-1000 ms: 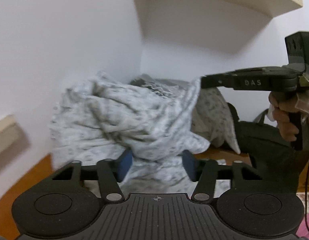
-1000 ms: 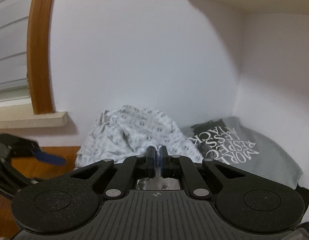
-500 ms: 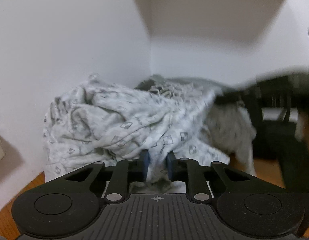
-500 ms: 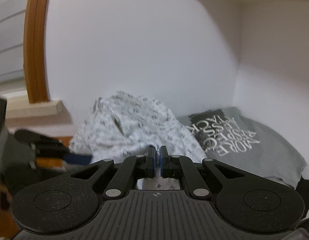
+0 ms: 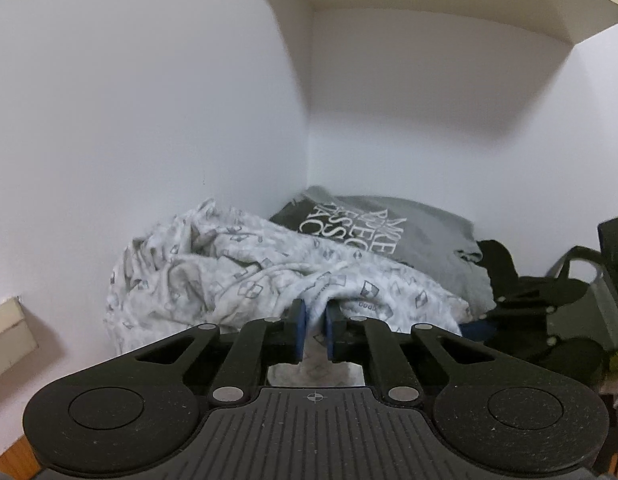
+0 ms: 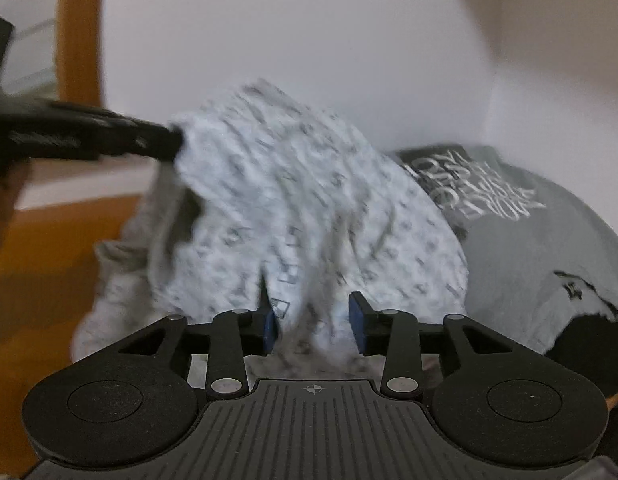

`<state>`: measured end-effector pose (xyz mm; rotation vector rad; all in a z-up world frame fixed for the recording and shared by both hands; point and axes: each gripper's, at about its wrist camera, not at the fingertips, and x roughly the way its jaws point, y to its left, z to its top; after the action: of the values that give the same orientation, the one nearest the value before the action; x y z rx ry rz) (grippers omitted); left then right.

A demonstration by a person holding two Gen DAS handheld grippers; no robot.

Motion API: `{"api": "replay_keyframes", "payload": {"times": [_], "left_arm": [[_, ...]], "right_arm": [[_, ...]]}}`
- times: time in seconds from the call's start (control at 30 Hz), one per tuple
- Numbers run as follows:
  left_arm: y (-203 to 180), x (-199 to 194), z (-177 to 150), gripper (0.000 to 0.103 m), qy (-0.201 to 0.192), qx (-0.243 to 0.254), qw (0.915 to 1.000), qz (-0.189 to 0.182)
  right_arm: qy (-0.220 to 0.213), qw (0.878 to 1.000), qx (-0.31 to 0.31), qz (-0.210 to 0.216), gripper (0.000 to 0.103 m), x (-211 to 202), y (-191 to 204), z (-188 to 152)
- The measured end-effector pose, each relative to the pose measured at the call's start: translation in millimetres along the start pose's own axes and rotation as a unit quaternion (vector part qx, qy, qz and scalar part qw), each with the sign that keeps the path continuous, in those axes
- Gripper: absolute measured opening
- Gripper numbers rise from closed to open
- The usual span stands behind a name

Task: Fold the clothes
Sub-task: 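Lift the white shirt high off the desk with both grippers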

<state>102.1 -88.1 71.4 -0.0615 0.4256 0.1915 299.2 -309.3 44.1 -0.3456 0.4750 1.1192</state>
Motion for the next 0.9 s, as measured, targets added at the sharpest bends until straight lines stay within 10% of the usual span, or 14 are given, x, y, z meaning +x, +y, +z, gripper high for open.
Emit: {"api": "replay_keyframes", "payload": {"times": [0.07, 0.33, 0.5, 0.63, 0.9], "left_arm": [[3, 3, -2, 0.012, 0.004, -0.001, 1.0000, 0.001], [-2, 6, -36, 0.044, 0.027, -0.019, 0.9994, 0.012], [-2, 16, -46, 0.045, 0.055, -0.024, 0.9977, 0.030], [3, 14, -35, 0.002, 0.051, -0.026, 0.9979, 0.031], [29, -61, 27, 0.002, -0.034, -0.022, 0.9968, 0.070]], "right_arm": [[-0.020, 1.000, 0.009, -0.002, 0.008, -4, -4, 4], [-0.089, 0.996, 0.019, -0.016, 0.007, -32, -8, 30], [-0.123, 0.992, 0.021, -0.024, 0.007, -49, -9, 46], [-0.148, 0.988, 0.022, -0.031, 0.007, -63, -10, 58], [-0.171, 0.984, 0.015, -0.043, 0.006, -93, -5, 75]]}}
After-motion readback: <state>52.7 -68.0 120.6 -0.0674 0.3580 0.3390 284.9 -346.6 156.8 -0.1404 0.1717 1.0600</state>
